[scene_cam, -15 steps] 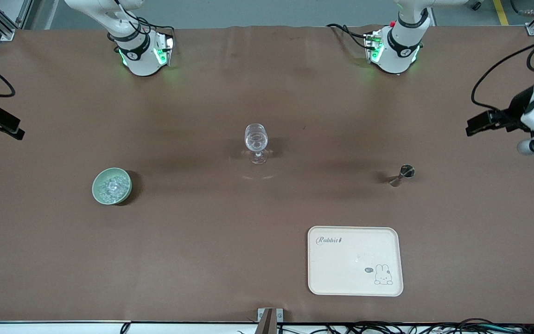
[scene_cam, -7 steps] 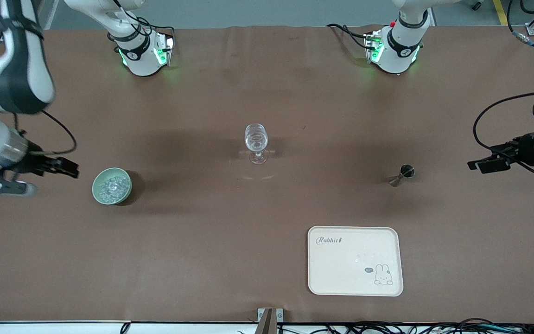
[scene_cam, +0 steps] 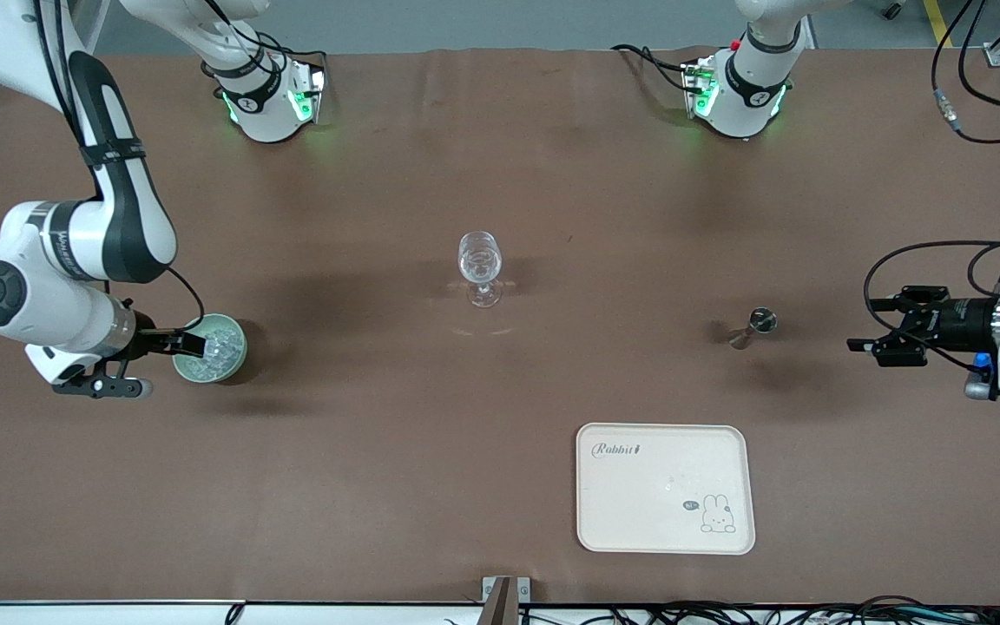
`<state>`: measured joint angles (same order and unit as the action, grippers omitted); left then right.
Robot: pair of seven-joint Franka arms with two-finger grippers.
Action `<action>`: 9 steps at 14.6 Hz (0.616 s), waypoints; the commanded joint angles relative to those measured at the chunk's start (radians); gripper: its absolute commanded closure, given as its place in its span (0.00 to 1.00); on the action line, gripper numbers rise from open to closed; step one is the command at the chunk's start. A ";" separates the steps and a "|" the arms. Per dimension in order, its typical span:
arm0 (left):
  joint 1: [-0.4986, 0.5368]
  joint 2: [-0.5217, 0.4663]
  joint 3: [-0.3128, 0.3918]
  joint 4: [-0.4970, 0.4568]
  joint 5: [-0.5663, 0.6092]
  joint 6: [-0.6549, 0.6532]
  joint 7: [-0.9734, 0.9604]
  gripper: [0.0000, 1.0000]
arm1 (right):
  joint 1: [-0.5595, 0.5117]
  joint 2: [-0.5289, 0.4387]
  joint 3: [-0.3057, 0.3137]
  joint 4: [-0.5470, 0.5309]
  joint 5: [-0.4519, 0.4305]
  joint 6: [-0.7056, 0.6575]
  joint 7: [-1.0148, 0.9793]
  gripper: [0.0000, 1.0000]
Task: Pour wine and add ice with both arms
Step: 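Grasp the jigger with the left gripper while the right gripper lowers into ice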
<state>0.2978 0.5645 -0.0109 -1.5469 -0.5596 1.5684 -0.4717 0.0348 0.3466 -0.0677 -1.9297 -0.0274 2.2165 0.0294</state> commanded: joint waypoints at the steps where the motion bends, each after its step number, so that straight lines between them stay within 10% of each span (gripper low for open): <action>1: 0.000 0.078 -0.004 0.022 -0.101 -0.011 -0.094 0.02 | -0.021 -0.044 0.008 -0.167 -0.003 0.156 -0.039 0.00; 6: 0.003 0.192 -0.006 0.022 -0.216 -0.013 -0.134 0.03 | -0.026 -0.044 0.015 -0.242 -0.002 0.216 -0.051 0.01; 9: -0.002 0.241 -0.011 0.021 -0.247 -0.014 -0.202 0.06 | -0.033 -0.037 0.015 -0.239 0.000 0.221 -0.057 0.20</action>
<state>0.2990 0.7738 -0.0173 -1.5457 -0.7814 1.5680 -0.6245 0.0227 0.3454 -0.0666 -2.1301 -0.0274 2.4197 -0.0097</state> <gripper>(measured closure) 0.040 0.097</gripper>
